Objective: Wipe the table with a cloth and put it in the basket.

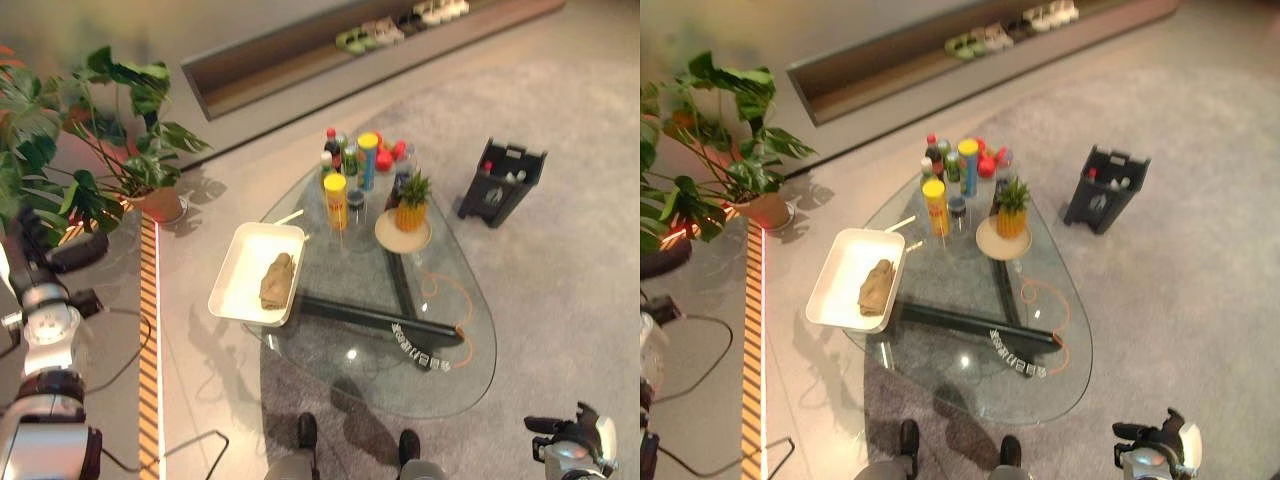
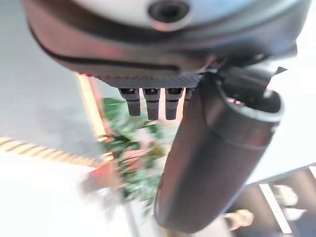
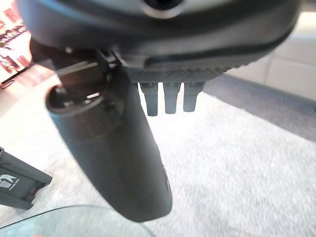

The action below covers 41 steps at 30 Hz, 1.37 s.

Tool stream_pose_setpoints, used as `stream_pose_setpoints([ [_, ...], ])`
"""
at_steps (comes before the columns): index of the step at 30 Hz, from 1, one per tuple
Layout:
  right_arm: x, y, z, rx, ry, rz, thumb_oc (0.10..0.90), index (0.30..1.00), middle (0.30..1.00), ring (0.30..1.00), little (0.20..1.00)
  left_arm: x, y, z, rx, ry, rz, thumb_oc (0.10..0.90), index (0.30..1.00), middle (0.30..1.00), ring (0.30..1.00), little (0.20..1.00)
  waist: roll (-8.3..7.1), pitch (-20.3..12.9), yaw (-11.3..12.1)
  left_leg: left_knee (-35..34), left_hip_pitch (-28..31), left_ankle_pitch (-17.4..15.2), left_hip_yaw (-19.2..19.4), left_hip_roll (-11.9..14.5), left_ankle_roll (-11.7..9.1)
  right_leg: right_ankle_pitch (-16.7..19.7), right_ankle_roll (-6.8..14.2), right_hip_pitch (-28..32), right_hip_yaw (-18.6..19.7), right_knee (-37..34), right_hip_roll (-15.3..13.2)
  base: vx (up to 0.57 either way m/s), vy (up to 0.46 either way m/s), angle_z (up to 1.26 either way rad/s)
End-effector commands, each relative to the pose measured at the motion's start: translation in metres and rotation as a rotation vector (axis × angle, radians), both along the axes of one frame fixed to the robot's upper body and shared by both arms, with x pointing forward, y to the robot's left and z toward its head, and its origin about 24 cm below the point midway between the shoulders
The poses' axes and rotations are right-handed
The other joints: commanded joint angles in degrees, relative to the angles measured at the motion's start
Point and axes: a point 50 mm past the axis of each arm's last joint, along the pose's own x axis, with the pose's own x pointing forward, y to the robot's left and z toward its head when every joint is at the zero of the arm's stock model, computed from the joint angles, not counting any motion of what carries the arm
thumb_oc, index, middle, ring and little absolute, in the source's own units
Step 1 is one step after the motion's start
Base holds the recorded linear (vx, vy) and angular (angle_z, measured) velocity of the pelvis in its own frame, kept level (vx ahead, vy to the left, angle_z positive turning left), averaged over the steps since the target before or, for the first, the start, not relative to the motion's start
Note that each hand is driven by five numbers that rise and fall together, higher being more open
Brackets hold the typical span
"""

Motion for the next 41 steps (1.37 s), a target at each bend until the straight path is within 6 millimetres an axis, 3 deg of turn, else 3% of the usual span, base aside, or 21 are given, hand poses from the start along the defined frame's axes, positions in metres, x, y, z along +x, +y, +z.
stream_pose_setpoints([
  [1,-0.016,-0.013,0.003,-0.012,0.075,-0.005,0.8,0.9,0.9,0.9,0.9,-0.003,0.001,-0.006,-0.017,0.012,-0.034,0.8,0.9,0.9,0.9,0.9,-1.15,-2.4,0.83,-0.04,1.92,-5.74,1.46,0.18,-1.27,1.99,2.75,-2.53,0.29,0.03,-2.82,0.01,0.004,0.13],
  [4,-0.032,-0.006,-0.007,0.057,0.163,0.021,0.8,0.9,0.9,0.9,0.9,-0.048,-0.014,-0.069,-0.14,0.269,-0.054,0.8,0.9,0.9,0.9,0.9,-1.32,-3.11,1.25,-0.04,2.72,-6.06,1.96,0.47,-1.35,1.84,3.03,-1.81,-0.65,0.03,-3.12,0.03,0.011,0.06],
  [7,-0.038,0.003,-0.014,0.112,0.248,0.088,0.8,0.9,0.9,0.9,0.9,-0.081,-0.031,-0.108,-0.178,0.518,-0.099,0.8,0.9,0.9,0.9,0.9,-1.43,-3.47,1.59,-0.04,3.33,-6.31,2.49,0.78,-1.34,1.66,3.04,-1.27,-1.43,0.03,-3.3,0.01,0.003,0.0],
  [10,-0.042,0.014,-0.022,0.175,0.322,0.148,0.8,0.9,0.9,0.9,0.9,-0.108,-0.054,-0.138,-0.263,0.726,-0.166,0.8,0.9,0.9,0.9,0.9,-1.61,-3.91,1.67,-0.04,3.77,-6.6,2.78,0.93,-1.23,1.28,3.07,-0.8,-1.95,0.03,-3.32,0.02,0.005,0.0],
  [15,-0.042,0.028,-0.029,0.223,0.373,0.217,0.8,0.9,0.9,0.9,0.9,-0.132,-0.088,-0.165,-0.336,0.936,-0.324,0.8,0.9,0.9,0.9,0.9,-1.75,-4.23,1.85,-0.04,4.47,-6.88,3.14,1.16,-1.12,1.11,3.06,-0.08,-2.71,0.03,-3.28,0.04,0.001,-0.01],
  [17,-0.036,0.034,-0.031,0.224,0.37,0.254,0.8,0.9,0.9,0.9,0.9,-0.139,-0.102,-0.173,-0.29,1.021,-0.407,0.8,0.9,0.9,0.9,0.9,-1.81,-4.26,1.71,-0.04,4.86,-7.08,3.35,1.3,-1.04,1.0,3.04,0.16,-2.65,0.03,-3.19,0.05,0.0,-0.01],
  [21,-0.029,0.043,-0.033,0.225,0.386,0.325,0.8,0.9,0.9,0.9,0.9,-0.131,-0.111,-0.174,-0.194,1.073,-0.536,0.8,0.9,0.9,0.9,0.9,-1.7,-4.18,1.25,-0.04,5.03,-7.21,3.88,1.59,-1.15,0.97,3.06,0.08,-2.33,0.03,-3.08,0.01,0.0,0.0],
  [26,-0.026,0.048,-0.035,0.227,0.398,0.372,0.8,0.9,0.9,0.9,0.9,-0.128,-0.117,-0.177,-0.232,1.082,-0.508,0.8,0.9,0.9,0.9,0.9,-1.76,-4.05,1.06,-0.04,5.34,-7.31,3.88,1.78,-1.18,0.58,2.85,0.47,-2.3,0.03,-2.79,0.0,0.0,0.0],
  [28,-0.025,0.051,-0.036,0.228,0.406,0.392,0.8,0.9,0.9,0.9,0.9,-0.137,-0.119,-0.18,-0.387,1.057,-0.398,0.8,0.9,0.9,0.9,0.9,-1.92,-4.05,1.07,-0.04,5.52,-7.29,3.62,1.84,-1.2,0.5,2.66,0.62,-2.1,0.03,-2.61,0.0,0.0,0.0],
  [31,-0.026,0.055,-0.038,0.235,0.415,0.402,0.8,0.9,0.9,0.9,0.9,-0.147,-0.121,-0.184,-0.486,1.063,-0.339,0.8,0.9,0.9,0.9,0.9,-2.18,-4.0,1.18,-0.04,5.7,-7.32,3.39,1.91,-1.28,0.44,2.55,0.84,-2.16,0.03,-2.56,0.0,0.0,0.0],
  [41,-0.029,0.061,-0.041,0.242,0.432,0.441,0.8,0.9,0.9,0.9,0.9,-0.156,-0.127,-0.187,-0.461,1.125,-0.405,0.8,0.9,0.9,0.9,0.9,-2.38,-3.98,0.71,-0.04,5.84,-7.56,3.7,2.35,-1.42,0.19,2.4,0.68,-1.52,0.03,-2.48,0.01,0.0,0.0],
])
